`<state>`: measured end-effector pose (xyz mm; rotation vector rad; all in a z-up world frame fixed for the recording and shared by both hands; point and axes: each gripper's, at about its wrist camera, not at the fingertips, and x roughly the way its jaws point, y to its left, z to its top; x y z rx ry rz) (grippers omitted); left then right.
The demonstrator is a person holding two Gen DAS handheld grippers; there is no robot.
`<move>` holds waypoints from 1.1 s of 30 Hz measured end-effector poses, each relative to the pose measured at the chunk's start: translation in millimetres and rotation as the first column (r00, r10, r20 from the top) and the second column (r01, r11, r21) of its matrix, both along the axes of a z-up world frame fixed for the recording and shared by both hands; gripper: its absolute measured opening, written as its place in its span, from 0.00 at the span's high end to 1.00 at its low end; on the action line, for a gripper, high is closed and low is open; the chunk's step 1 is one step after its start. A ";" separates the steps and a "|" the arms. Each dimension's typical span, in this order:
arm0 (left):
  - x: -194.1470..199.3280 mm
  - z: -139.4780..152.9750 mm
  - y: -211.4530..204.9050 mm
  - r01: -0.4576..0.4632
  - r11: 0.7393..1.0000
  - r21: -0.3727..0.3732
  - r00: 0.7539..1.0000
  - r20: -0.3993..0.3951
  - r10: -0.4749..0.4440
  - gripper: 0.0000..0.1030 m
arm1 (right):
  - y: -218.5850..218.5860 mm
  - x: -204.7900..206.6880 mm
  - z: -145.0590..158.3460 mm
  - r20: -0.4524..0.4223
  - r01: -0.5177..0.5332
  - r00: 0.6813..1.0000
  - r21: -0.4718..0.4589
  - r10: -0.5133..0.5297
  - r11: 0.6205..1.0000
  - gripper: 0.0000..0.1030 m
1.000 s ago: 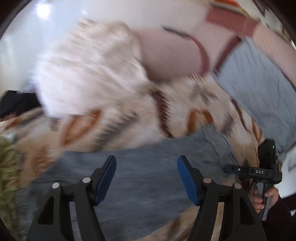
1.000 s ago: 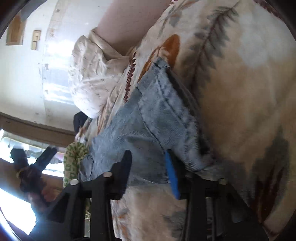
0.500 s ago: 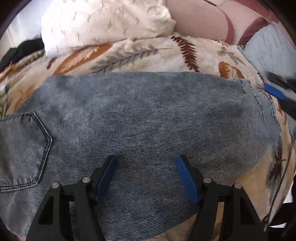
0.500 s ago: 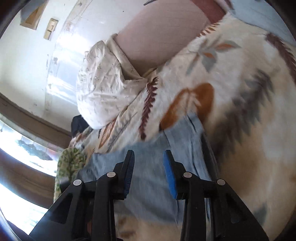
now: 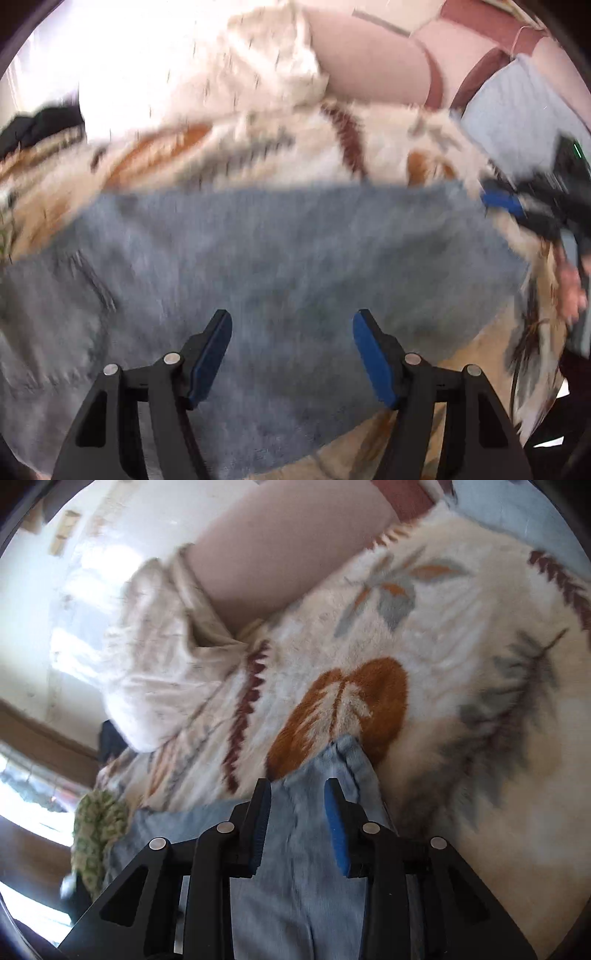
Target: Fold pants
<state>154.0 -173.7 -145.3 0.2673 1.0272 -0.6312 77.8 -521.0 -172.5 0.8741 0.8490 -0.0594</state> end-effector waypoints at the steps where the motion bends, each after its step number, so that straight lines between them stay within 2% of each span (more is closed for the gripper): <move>1: 3.6 8.2 -7.2 0.016 1.000 -0.010 1.000 0.020 -0.016 0.31 | -0.9 -12.3 5.5 0.003 0.003 1.000 0.008 -0.003 1.000 0.65; 2: 8.0 15.3 -17.0 0.037 0.999 -0.011 0.999 0.038 -0.036 0.31 | -0.7 -29.8 13.0 0.003 0.012 1.000 0.006 -0.012 1.000 0.60; 4: 13.8 26.7 -36.4 0.076 0.997 0.000 0.994 0.073 -0.075 0.31 | 1.0 -49.4 18.8 -0.011 0.025 1.000 -0.002 -0.025 1.000 0.60; 8: 22.1 39.8 -64.1 0.105 0.994 0.016 0.989 0.107 -0.106 0.31 | 1.2 -82.5 8.9 -0.029 0.050 0.998 0.087 -0.048 0.995 0.59; 12: 14.1 44.5 -73.0 0.104 0.995 -0.001 0.987 0.120 -0.103 0.29 | 4.4 -93.3 -2.6 -0.031 0.085 0.996 0.145 -0.081 0.986 0.57; 15: 1.7 39.0 -67.1 0.098 0.995 -0.012 0.989 0.116 -0.095 0.28 | 6.9 -97.5 -4.8 -0.008 0.093 0.996 0.147 -0.093 0.985 0.57; 18: 3.9 29.9 -48.4 0.039 0.999 -0.025 0.996 0.087 -0.037 0.28 | 10.8 -92.9 -3.5 0.008 0.071 0.997 0.175 -0.073 0.982 0.57; 20: 10.4 25.8 -42.5 0.013 1.000 -0.020 0.998 0.057 -0.012 0.29 | 13.5 -88.6 -0.1 -0.010 0.087 0.996 0.135 -0.087 0.987 0.57; 23: 15.4 33.0 -49.5 0.033 0.999 -0.024 0.998 0.055 -0.032 0.28 | 11.6 -92.9 -8.9 -0.055 0.128 0.991 0.205 -0.120 0.970 0.57; 25: 18.7 38.5 -64.3 0.067 0.997 -0.031 0.996 0.064 -0.065 0.26 | 13.8 -99.7 -13.7 -0.074 0.149 0.988 0.226 -0.135 0.963 0.53; 26: 20.2 39.4 -76.7 0.097 0.995 -0.019 0.993 0.070 -0.096 0.24 | 16.8 -102.3 -19.5 -0.082 0.146 0.988 0.276 -0.128 0.950 0.50; 28: 22.9 38.4 -104.4 0.161 0.987 0.015 0.983 0.084 -0.162 0.24 | 20.3 -105.6 -28.1 -0.102 0.159 0.986 0.328 -0.133 0.931 0.50; 31: 29.2 32.7 -149.0 0.294 0.955 0.047 0.954 0.040 -0.296 0.24 | 16.7 -108.5 -35.8 -0.105 0.198 0.980 0.340 -0.172 0.919 0.48; 33: 37.0 30.3 -173.1 0.343 0.938 0.053 0.938 0.024 -0.344 0.24 | 13.3 -109.8 -48.3 -0.113 0.225 0.974 0.406 -0.196 0.886 0.47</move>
